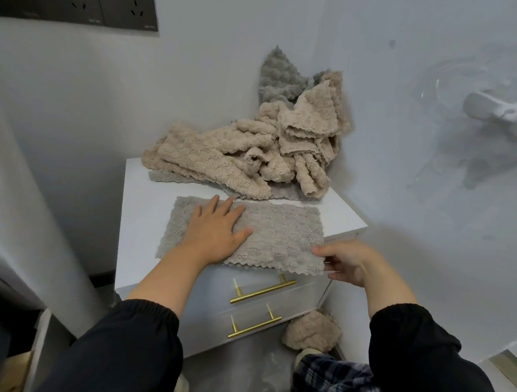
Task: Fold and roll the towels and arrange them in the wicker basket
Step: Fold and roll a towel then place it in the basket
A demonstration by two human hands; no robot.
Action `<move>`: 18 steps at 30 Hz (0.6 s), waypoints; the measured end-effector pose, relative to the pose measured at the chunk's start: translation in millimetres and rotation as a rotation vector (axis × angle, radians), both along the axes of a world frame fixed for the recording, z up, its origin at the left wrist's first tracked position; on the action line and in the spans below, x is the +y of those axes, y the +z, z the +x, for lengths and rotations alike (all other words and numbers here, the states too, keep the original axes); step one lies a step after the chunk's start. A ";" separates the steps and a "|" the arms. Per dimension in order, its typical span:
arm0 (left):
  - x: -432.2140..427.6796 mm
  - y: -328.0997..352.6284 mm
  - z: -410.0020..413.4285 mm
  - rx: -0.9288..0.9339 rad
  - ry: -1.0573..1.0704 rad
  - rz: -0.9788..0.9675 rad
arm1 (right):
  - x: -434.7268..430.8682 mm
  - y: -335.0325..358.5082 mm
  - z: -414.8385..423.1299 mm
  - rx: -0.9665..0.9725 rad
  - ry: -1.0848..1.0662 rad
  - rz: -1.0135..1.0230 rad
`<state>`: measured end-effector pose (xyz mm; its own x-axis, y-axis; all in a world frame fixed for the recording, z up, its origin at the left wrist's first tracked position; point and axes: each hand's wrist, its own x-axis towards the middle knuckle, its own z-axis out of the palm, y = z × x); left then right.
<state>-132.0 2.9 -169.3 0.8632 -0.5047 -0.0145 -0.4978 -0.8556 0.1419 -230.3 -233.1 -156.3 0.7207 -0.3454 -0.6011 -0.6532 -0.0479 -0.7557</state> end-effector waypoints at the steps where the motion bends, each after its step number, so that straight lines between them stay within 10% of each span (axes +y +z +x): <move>1: 0.7 0.1 0.6 0.008 -0.005 0.006 | 1.6 -1.4 0.0 -0.009 -0.018 0.020; 11: 1.6 -0.3 2.5 0.021 -0.024 0.030 | 1.3 -3.0 -4.0 0.004 -0.011 0.140; 18: -3.3 17.6 -8.8 -0.081 0.019 -0.166 | 6.6 29.6 0.0 -0.389 -0.229 0.169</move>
<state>-140.9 -0.5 -151.6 0.8673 -0.4783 0.1380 -0.4978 -0.8329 0.2418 -230.3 -226.6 -126.8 0.8201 -0.4423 -0.3630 -0.2998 0.2083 -0.9310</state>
